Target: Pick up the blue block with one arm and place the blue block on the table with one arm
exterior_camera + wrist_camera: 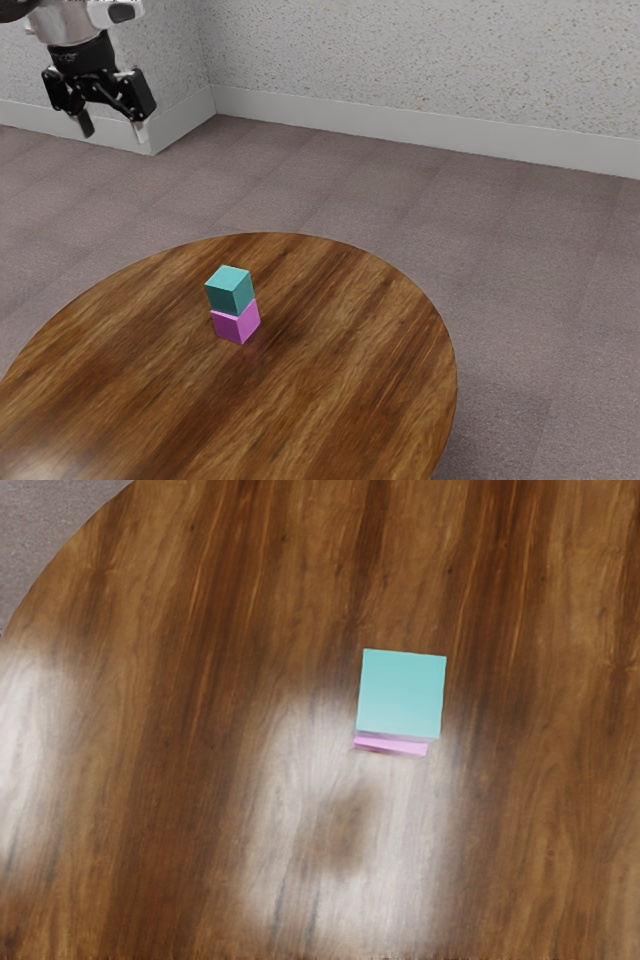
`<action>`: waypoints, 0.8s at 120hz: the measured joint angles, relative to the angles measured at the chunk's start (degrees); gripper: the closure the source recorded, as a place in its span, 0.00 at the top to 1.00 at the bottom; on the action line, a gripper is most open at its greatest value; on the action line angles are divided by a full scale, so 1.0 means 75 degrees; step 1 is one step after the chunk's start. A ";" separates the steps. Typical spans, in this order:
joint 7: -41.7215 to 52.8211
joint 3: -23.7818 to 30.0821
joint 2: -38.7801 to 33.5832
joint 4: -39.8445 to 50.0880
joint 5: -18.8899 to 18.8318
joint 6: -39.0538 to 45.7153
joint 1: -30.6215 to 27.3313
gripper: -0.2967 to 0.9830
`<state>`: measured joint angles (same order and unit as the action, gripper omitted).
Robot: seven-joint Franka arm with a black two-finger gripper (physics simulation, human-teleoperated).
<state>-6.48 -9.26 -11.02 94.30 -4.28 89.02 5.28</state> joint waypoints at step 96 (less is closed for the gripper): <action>-0.0751 0.0090 0.2900 0.0860 0.0782 0.4182 -0.0273 0.77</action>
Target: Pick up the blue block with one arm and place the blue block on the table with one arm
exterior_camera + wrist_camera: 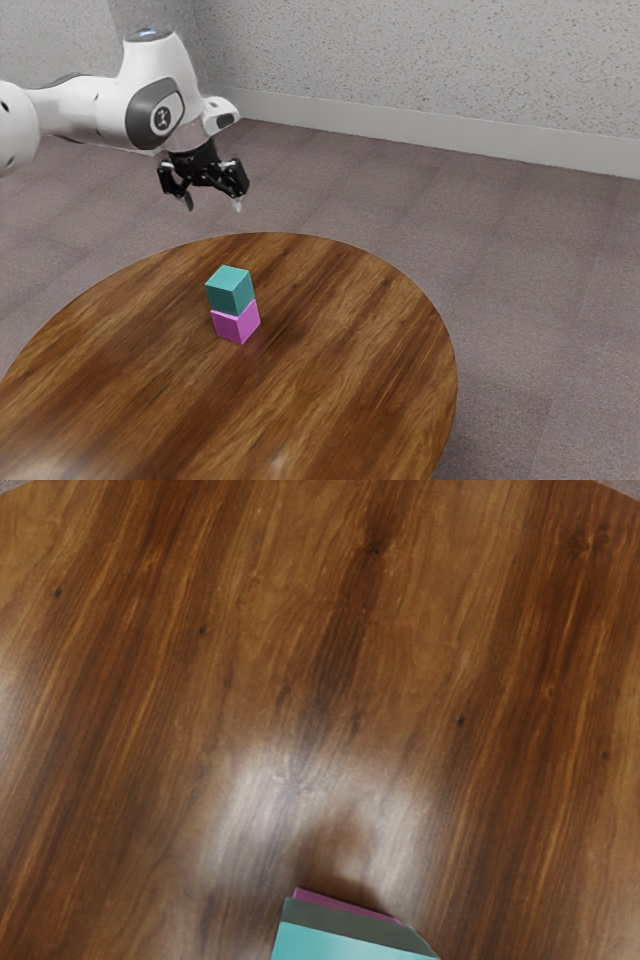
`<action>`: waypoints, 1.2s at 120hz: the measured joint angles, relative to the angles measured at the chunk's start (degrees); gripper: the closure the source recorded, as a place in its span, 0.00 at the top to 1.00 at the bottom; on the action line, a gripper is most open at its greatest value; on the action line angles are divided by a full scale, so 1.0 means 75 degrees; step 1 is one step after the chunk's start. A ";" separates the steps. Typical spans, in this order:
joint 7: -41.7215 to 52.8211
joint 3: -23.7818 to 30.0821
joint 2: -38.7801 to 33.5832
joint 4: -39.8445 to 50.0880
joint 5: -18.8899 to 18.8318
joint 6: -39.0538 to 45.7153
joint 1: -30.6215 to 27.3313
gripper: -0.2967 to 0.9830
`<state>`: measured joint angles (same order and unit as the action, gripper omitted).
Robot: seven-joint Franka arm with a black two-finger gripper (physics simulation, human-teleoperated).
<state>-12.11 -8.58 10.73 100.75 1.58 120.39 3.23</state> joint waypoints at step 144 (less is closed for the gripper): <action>0.1450 0.0724 0.0524 0.1869 0.0420 0.2374 -0.0673 0.77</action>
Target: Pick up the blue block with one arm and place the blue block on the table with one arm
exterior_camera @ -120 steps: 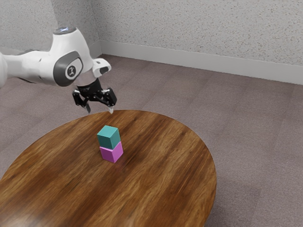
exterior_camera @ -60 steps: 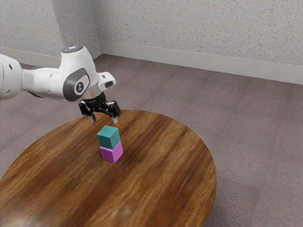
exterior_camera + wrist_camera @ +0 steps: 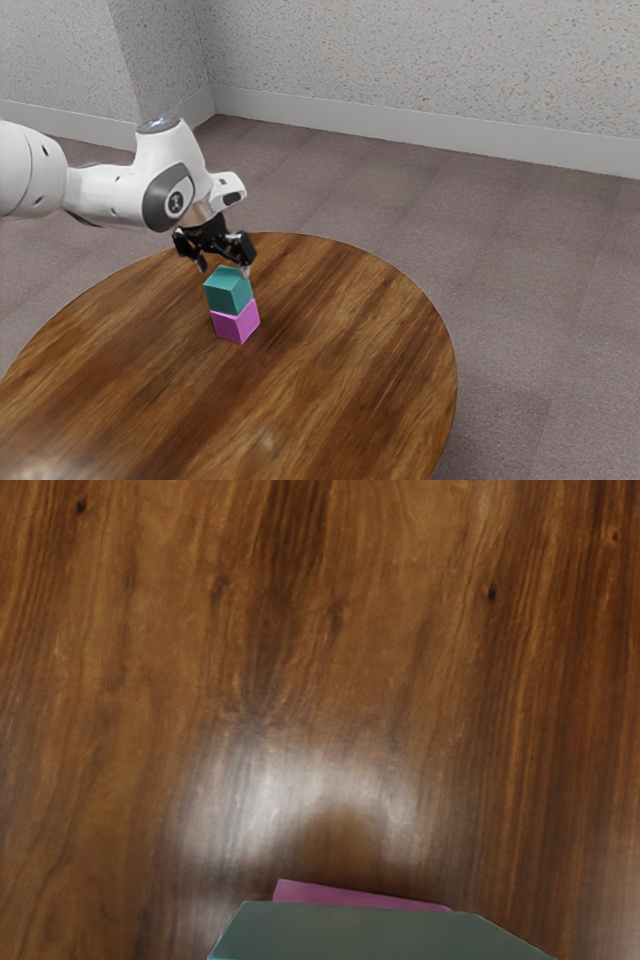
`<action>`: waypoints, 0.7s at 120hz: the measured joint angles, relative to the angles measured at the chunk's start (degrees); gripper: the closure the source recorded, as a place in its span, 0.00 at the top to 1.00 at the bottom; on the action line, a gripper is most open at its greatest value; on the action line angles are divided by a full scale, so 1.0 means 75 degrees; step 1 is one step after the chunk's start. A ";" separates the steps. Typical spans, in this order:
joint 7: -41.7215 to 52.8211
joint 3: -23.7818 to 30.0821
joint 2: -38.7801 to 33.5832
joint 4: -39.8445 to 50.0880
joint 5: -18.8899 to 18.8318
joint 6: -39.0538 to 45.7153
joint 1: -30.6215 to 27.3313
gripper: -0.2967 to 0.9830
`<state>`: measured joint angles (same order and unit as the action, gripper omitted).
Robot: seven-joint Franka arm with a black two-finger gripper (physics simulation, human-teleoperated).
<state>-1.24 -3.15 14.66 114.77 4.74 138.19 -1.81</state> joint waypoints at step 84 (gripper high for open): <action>0.0512 -0.0011 0.0357 -0.0006 0.0333 0.0102 -0.0016 0.61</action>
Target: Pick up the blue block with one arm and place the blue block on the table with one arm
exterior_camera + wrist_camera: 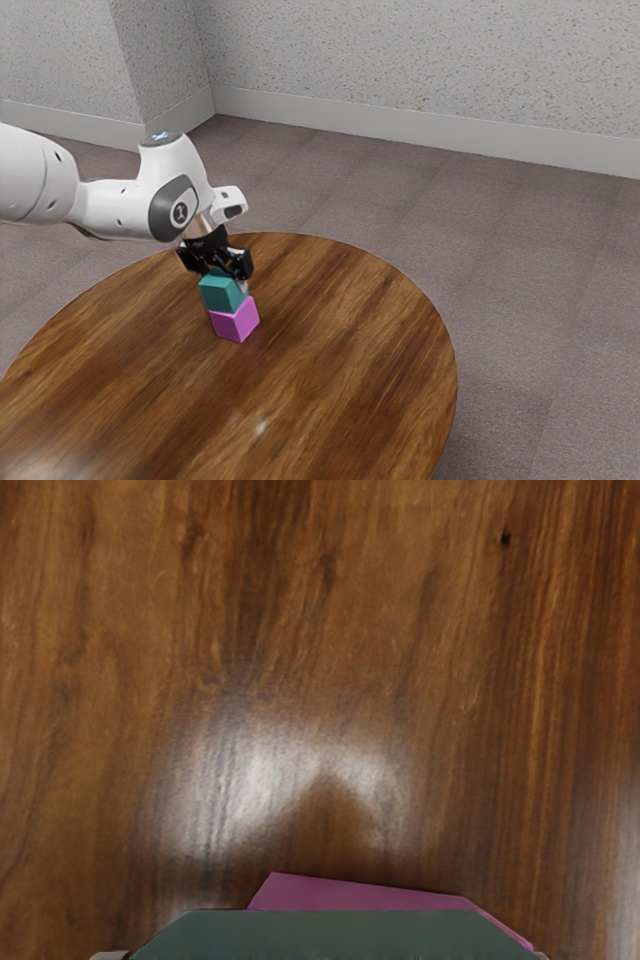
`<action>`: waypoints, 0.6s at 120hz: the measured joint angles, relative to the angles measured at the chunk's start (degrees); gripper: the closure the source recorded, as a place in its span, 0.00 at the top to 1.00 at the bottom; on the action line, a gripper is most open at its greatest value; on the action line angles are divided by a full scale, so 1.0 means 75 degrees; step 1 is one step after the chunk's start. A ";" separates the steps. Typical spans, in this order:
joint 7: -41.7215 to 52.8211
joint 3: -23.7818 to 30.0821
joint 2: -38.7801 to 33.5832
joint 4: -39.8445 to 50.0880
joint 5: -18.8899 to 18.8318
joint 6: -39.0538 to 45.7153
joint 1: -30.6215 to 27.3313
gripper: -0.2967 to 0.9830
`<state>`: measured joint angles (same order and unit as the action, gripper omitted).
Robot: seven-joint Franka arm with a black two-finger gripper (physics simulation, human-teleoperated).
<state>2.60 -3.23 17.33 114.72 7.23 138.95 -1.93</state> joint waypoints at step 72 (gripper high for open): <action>-0.0054 -0.0582 -0.0183 -0.0081 -0.0417 -0.0072 -0.0559 0.52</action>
<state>2.20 -7.60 15.96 114.11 4.10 138.41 -6.13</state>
